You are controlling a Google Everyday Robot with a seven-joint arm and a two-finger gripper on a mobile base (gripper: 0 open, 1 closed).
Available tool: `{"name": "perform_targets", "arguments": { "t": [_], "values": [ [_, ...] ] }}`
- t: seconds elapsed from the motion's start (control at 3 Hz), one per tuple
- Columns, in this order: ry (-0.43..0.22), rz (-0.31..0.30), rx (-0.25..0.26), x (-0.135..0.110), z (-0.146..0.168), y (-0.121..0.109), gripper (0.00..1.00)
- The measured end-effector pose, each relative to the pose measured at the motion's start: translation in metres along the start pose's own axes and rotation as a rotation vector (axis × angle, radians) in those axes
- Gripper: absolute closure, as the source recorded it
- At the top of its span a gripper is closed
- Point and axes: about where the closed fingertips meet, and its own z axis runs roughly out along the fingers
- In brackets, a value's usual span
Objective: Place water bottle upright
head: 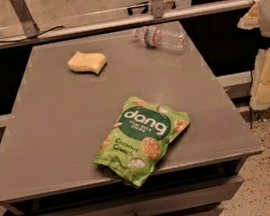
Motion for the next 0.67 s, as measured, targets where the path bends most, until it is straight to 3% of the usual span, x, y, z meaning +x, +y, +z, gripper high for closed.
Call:
{"name": "perform_targets", "arguments": {
  "t": [0.33,0.67],
  "values": [
    [0.000,0.000,0.000,0.000,0.000,0.000,0.00],
    [-0.037,0.013,0.013,-0.008,0.005,-0.014,0.00]
  ]
}}
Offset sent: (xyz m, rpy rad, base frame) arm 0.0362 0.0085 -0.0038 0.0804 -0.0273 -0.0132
